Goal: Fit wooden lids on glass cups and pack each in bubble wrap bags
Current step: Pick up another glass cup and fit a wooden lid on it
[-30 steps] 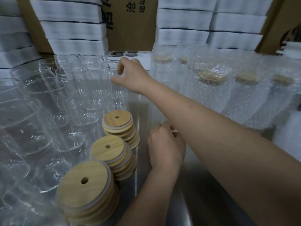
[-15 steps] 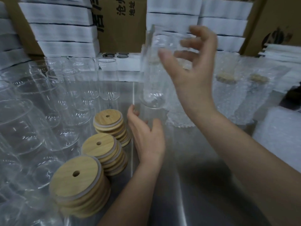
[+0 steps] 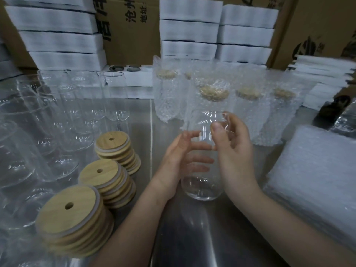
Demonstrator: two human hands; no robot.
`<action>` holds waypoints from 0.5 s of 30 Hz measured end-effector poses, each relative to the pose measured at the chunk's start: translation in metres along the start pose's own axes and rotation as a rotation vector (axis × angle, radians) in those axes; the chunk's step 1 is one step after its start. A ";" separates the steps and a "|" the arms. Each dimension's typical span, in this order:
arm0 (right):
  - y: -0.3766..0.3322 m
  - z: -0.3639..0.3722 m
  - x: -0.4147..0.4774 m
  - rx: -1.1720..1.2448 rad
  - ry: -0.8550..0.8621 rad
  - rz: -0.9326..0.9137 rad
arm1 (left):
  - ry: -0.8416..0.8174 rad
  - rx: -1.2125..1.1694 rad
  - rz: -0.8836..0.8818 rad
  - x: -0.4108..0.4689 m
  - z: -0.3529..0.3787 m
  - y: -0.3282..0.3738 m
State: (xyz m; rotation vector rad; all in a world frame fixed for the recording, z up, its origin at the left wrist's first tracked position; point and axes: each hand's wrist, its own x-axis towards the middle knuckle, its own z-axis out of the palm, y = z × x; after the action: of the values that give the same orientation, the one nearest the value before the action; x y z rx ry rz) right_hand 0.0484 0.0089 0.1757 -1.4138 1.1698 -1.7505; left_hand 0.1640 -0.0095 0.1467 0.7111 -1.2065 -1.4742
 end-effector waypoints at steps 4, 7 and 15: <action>0.008 -0.002 0.006 0.032 -0.071 0.050 | -0.041 -0.021 0.003 -0.001 0.002 0.000; 0.012 -0.007 0.009 0.069 -0.185 0.068 | -0.041 -0.068 -0.002 -0.002 0.005 0.002; 0.019 -0.002 0.005 0.169 -0.354 0.242 | 0.049 -0.247 -0.011 0.002 0.006 0.007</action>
State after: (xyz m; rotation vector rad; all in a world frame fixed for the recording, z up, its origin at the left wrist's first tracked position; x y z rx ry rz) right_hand 0.0441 -0.0032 0.1606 -1.3494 0.9347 -1.3330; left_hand 0.1611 -0.0089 0.1555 0.5826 -0.9631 -1.5726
